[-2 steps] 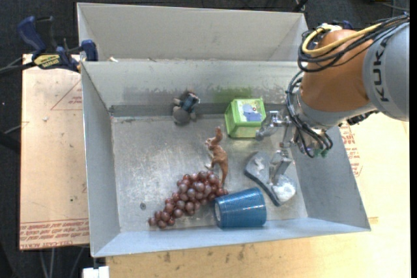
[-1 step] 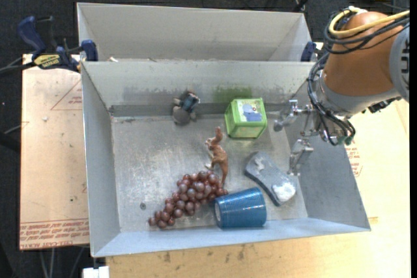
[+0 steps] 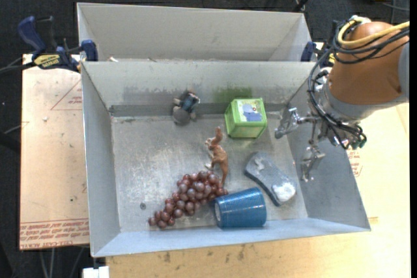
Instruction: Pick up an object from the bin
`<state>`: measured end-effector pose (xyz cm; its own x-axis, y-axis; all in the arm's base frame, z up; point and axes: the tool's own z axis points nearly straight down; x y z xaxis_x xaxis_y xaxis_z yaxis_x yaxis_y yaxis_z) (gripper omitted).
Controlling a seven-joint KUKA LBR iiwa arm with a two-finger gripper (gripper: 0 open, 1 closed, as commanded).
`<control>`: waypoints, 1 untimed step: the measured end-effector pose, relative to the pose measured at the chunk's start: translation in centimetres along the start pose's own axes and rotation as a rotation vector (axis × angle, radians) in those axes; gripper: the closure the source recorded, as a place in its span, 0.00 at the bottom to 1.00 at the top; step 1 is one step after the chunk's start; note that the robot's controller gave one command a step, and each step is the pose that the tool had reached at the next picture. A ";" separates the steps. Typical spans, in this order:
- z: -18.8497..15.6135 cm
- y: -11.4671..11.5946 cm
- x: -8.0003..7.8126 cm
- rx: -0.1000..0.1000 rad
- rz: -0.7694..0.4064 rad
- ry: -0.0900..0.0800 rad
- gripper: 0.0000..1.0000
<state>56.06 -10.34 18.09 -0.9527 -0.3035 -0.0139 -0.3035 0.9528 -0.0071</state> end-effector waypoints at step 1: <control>10.5 2.9 -4.0 -0.004 -0.302 0.005 1.00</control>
Offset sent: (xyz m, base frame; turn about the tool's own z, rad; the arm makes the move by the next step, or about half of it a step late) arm 0.0000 0.0000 0.0000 0.0000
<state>59.11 -6.36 7.65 -0.8194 -0.5732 -0.0065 -0.5732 0.8194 -0.0065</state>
